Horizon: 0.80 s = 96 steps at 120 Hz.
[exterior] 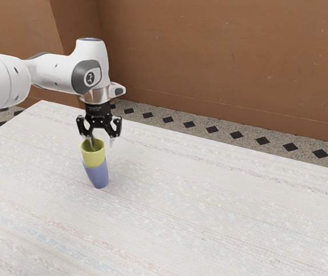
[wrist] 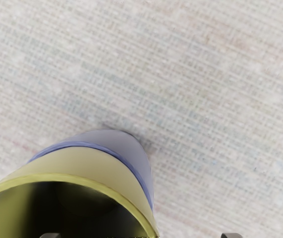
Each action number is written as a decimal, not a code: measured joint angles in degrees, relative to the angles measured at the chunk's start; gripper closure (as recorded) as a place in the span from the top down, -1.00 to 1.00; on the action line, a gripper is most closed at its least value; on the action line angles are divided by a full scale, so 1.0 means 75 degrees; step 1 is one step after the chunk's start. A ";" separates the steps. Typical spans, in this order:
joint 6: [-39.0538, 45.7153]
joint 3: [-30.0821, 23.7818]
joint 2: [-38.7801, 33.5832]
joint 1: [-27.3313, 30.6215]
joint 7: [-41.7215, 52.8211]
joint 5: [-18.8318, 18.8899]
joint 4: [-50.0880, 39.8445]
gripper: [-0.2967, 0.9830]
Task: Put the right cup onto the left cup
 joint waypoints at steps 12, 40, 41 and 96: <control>0.0005 0.0006 -0.0259 -0.0019 0.0008 -0.0021 -0.0065 0.27; -0.0171 -0.0055 -0.1101 -0.0131 0.0023 -0.0022 -0.0310 0.45; -0.0186 -0.0057 -0.1134 -0.0140 0.0024 -0.0020 -0.0312 0.45; -0.1387 -0.0278 -0.2499 -0.0617 0.0583 -0.0021 -0.0208 0.53</control>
